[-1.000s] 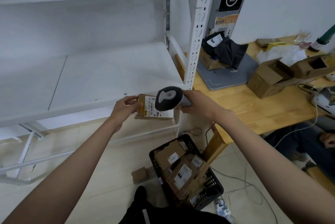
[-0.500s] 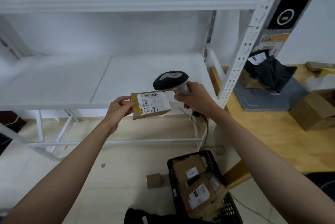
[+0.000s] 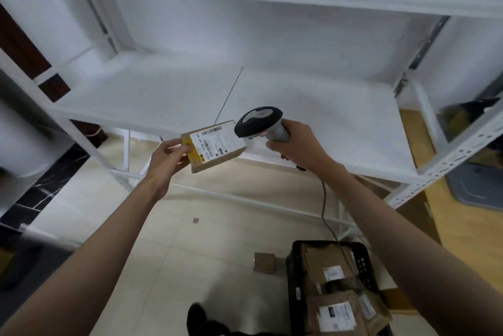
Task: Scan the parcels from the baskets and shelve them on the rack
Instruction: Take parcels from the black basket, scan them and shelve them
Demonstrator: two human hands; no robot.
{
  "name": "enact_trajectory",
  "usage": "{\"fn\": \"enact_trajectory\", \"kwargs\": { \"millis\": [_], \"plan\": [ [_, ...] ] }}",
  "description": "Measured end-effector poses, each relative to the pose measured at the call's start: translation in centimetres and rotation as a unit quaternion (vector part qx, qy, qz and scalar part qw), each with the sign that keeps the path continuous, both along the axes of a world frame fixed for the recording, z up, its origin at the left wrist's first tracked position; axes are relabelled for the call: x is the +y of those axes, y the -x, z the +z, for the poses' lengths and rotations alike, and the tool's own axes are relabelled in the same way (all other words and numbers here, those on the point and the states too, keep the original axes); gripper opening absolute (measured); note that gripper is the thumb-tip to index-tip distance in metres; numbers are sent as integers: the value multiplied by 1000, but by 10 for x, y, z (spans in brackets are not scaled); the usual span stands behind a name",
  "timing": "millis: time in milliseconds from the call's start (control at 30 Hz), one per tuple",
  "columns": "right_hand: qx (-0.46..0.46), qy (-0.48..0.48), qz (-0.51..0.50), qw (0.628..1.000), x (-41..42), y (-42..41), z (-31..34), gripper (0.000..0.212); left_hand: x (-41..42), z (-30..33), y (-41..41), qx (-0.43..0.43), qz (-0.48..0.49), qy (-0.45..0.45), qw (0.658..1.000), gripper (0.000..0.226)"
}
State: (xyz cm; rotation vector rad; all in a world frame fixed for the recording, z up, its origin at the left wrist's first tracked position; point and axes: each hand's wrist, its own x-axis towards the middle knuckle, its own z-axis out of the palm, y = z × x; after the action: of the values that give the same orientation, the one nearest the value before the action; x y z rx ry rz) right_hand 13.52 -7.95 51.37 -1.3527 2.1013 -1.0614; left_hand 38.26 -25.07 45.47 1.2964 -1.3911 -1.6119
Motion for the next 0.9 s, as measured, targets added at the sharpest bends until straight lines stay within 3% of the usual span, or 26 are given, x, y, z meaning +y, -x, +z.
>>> {"fn": "enact_trajectory", "kwargs": {
  "millis": [533, 900],
  "plan": [
    [-11, -31, -138, 990, -117, -56, -64, 25, -135, -34, -57, 36, -39, -59, 997, 36],
    [-24, -37, -165, 985, -137, -33, -90, 26, -167, -57, 13, 58, -65, -113, 990, 42]
  ]
}}
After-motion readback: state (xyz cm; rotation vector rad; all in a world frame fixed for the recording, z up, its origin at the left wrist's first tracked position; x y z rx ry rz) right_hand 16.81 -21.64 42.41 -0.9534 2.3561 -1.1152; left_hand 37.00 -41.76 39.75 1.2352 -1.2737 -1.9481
